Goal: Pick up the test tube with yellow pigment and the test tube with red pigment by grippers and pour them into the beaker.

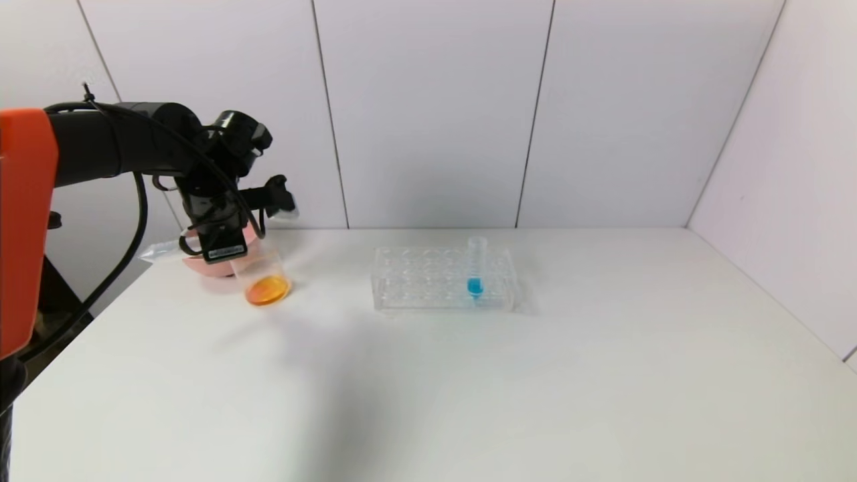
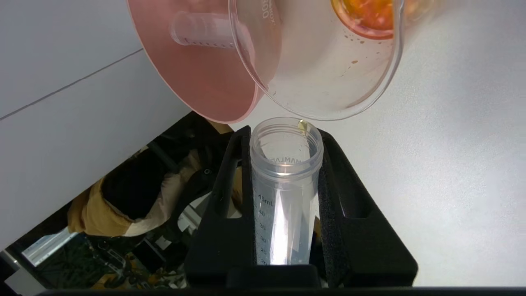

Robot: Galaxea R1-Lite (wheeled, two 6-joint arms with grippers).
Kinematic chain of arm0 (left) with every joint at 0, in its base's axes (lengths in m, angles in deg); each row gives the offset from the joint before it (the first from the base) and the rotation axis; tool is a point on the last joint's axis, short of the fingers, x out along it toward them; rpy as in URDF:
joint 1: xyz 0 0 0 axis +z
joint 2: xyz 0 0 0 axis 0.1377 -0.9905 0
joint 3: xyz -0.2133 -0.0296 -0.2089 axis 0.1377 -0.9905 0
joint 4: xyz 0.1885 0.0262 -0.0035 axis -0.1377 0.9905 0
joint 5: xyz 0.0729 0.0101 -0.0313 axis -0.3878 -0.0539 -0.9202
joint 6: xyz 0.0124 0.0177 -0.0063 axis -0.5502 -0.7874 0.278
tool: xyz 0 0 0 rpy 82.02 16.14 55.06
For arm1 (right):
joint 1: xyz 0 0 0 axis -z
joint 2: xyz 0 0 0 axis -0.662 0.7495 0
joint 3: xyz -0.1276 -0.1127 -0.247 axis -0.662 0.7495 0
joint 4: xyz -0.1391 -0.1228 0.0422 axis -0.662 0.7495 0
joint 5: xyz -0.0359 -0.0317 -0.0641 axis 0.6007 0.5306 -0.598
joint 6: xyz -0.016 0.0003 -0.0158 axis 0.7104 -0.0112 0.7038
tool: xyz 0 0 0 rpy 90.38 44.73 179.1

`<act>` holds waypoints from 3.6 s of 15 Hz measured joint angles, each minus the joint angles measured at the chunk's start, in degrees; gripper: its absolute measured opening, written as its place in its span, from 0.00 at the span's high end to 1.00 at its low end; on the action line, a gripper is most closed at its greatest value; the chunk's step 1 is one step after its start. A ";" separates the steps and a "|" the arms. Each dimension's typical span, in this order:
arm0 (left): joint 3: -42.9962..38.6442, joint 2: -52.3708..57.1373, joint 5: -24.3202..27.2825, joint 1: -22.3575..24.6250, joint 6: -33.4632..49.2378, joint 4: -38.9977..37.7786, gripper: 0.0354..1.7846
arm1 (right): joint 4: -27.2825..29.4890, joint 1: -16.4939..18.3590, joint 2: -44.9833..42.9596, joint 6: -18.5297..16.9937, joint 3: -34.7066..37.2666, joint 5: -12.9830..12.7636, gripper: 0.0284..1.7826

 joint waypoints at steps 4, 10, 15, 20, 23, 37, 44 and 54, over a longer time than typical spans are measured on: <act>-0.85 2.12 10.24 5.42 10.50 -6.19 0.76 | -0.02 0.00 0.00 -0.02 0.00 0.02 0.04; -3.63 6.78 15.66 11.07 40.79 -22.52 0.76 | -0.02 0.00 0.00 0.00 0.00 0.00 0.04; -21.31 10.74 15.71 11.86 53.68 -49.48 0.76 | -0.02 0.00 0.00 0.00 0.00 0.00 0.04; -37.57 9.81 15.36 11.84 54.05 -82.13 0.76 | 0.00 0.00 0.00 -0.02 0.00 0.00 0.04; -37.85 5.38 15.25 11.84 53.97 -90.97 0.76 | 0.00 0.00 0.00 0.00 0.00 0.02 0.04; -29.94 -9.20 9.41 11.89 53.09 -98.78 0.54 | -0.02 0.00 0.00 -0.02 0.00 0.00 0.04; -37.38 -0.66 9.46 11.29 53.36 -99.30 0.04 | -0.02 0.00 0.00 -0.02 0.00 0.00 0.04; -69.19 34.04 33.62 10.54 53.94 -94.96 0.01 | -0.02 0.00 0.00 -0.02 0.00 0.00 0.04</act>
